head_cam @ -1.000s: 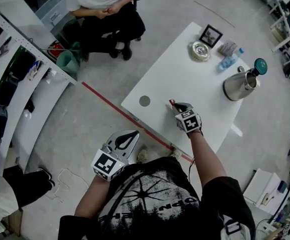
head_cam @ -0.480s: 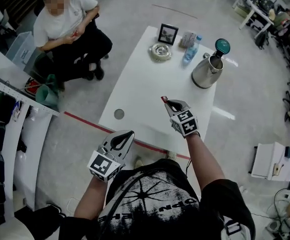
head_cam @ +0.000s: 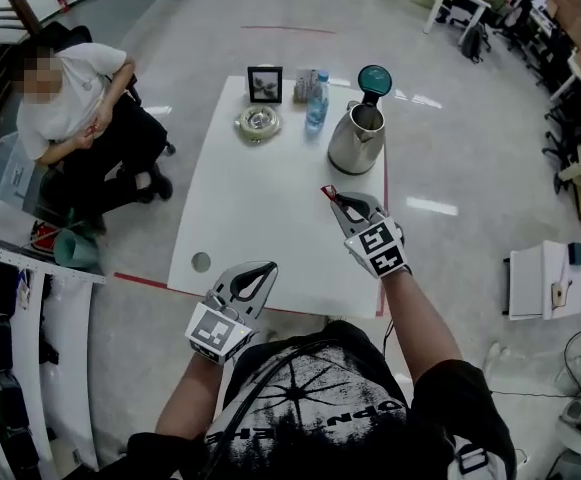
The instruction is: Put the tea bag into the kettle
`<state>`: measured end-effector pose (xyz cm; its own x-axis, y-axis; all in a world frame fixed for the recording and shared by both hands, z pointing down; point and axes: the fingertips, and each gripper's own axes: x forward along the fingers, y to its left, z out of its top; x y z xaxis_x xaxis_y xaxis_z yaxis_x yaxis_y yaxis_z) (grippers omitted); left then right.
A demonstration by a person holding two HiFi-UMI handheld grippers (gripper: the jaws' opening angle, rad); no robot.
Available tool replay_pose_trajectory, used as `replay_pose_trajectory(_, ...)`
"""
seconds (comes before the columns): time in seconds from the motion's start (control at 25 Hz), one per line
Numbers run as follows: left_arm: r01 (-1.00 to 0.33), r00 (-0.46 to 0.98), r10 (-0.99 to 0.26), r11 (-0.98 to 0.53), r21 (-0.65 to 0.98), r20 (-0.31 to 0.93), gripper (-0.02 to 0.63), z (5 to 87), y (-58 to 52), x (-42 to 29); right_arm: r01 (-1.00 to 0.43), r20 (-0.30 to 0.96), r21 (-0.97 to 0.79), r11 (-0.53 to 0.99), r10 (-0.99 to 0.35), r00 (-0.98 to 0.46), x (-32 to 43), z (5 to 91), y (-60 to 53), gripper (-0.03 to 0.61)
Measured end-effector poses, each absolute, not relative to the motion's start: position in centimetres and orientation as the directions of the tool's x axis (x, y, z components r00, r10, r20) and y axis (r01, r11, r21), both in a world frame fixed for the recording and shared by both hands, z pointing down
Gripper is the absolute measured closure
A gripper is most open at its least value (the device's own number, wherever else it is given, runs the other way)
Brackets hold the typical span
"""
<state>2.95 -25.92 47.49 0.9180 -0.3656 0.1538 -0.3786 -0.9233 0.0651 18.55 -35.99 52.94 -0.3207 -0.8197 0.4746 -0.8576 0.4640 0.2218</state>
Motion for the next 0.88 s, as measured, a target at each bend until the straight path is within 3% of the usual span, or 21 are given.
replay_pose_trajectory(0.36,-0.299,0.947,-0.288,-0.952,0.060,0.143,0.606,46.8,-27.0,11.3,-0.852,0.418,0.291,0.434,-0.859,-0.295,26.1,48.7,-37.5,0.540)
replay_pose_trajectory(0.88,-0.369,0.925,-0.360,-0.927,0.067,0.123,0.606,46.5,-29.2,19.0,-0.811,0.414,0.291,0.507,-0.831,-0.371,31.7,47.4,-43.3,0.540)
